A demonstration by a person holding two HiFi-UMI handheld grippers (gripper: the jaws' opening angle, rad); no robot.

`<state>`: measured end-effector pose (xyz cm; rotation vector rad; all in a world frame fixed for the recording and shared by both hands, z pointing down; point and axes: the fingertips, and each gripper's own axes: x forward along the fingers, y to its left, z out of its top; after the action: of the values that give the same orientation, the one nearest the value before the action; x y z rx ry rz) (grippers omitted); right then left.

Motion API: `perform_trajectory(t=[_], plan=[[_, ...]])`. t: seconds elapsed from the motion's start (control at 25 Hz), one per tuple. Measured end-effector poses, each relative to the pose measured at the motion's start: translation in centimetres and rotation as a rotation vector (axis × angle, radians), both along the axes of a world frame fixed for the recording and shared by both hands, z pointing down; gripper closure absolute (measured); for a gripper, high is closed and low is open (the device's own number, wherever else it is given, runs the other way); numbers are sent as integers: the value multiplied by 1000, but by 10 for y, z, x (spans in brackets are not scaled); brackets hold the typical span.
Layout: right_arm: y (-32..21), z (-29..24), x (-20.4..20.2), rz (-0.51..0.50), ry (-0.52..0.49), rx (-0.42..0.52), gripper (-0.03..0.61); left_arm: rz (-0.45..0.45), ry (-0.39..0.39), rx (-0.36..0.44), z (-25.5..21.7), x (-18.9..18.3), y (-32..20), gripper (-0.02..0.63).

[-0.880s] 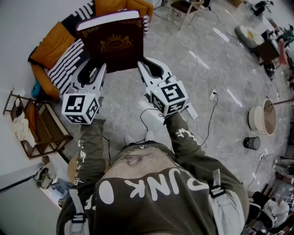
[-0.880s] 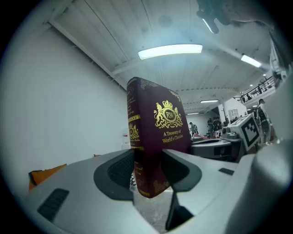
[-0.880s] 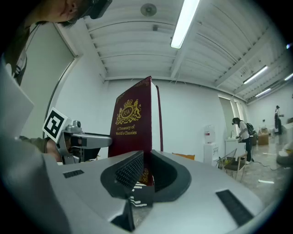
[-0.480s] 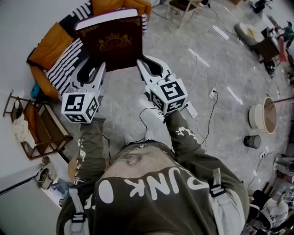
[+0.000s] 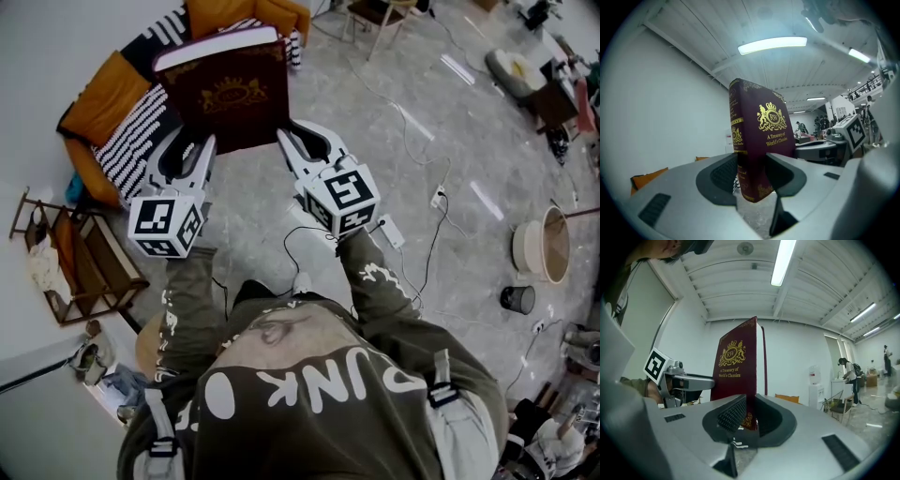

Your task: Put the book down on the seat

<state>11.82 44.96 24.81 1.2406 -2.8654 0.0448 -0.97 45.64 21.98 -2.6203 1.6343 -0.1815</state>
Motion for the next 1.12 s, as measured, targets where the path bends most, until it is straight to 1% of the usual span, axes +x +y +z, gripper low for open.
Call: perform_trajectory(t=[0.16, 0.36, 0.52, 0.68, 0.84, 1.12], plan=[[-11, 10, 6, -14, -10, -22, 511, -20, -12, -17, 8, 7, -9, 440], [-44, 25, -4, -20, -11, -45, 511, -31, -9, -41, 23, -3, -43, 440], [-90, 33, -22, -12, -2, -49, 511, -28, 3, -47, 33, -21, -90, 440], [-146, 36, -43, 10, 14, -48, 511, -4, 15, -47, 38, -43, -148, 440], [-197, 32, -67, 33, 30, -50, 511, 20, 29, -45, 34, -68, -201, 440], [-260, 30, -92, 62, 37, -50, 511, 44, 37, -51, 34, -93, -268, 440]])
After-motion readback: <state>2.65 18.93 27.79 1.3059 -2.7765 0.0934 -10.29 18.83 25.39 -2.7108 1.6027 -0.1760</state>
